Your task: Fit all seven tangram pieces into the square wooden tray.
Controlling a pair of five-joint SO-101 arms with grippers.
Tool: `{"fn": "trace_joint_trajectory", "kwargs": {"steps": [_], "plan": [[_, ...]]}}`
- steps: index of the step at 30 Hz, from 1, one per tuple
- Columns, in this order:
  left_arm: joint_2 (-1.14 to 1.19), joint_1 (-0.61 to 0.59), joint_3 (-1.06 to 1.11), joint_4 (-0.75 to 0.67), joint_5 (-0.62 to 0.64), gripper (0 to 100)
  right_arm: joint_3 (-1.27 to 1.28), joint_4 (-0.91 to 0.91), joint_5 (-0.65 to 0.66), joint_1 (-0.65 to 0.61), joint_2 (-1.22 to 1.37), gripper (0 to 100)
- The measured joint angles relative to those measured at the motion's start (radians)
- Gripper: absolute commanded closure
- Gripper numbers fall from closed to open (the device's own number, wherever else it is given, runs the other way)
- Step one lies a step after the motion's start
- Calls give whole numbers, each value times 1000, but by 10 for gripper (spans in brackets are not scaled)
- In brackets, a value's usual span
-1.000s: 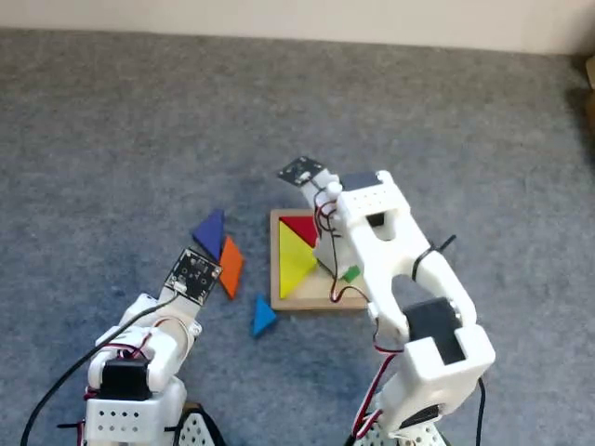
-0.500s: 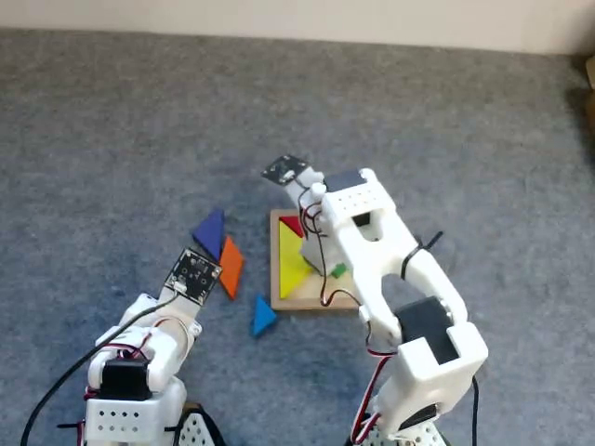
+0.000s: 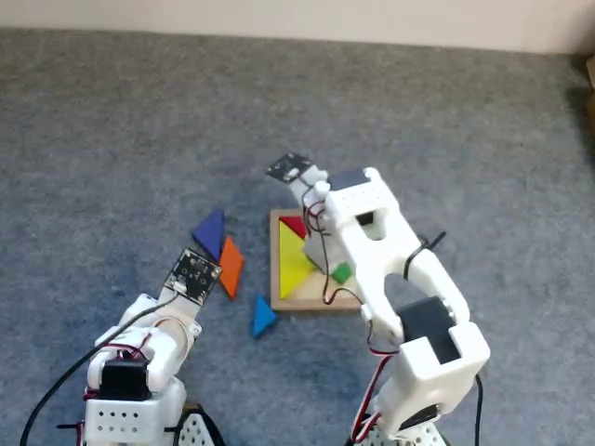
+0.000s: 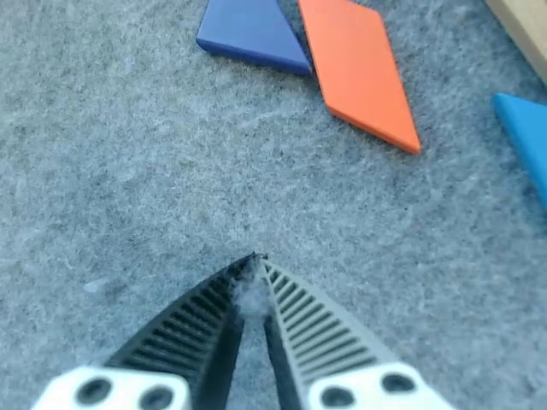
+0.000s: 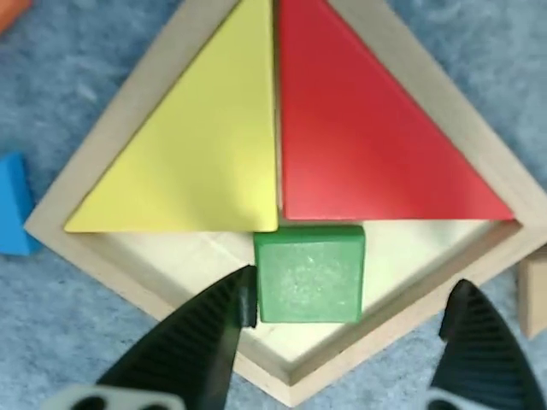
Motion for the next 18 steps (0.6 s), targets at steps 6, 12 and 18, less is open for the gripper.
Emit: {"fn": "trace_joint_trajectory", "kwargs": {"steps": [6,12,18], "plan": [[0,0,0,0,0,994,-12,12,0,6,0,670],[0,0,0,0,0,994,-112,40,-66,110,-49,670],[0,0,0,0,0,994,-239,40,-160,184,-57,670]]}}
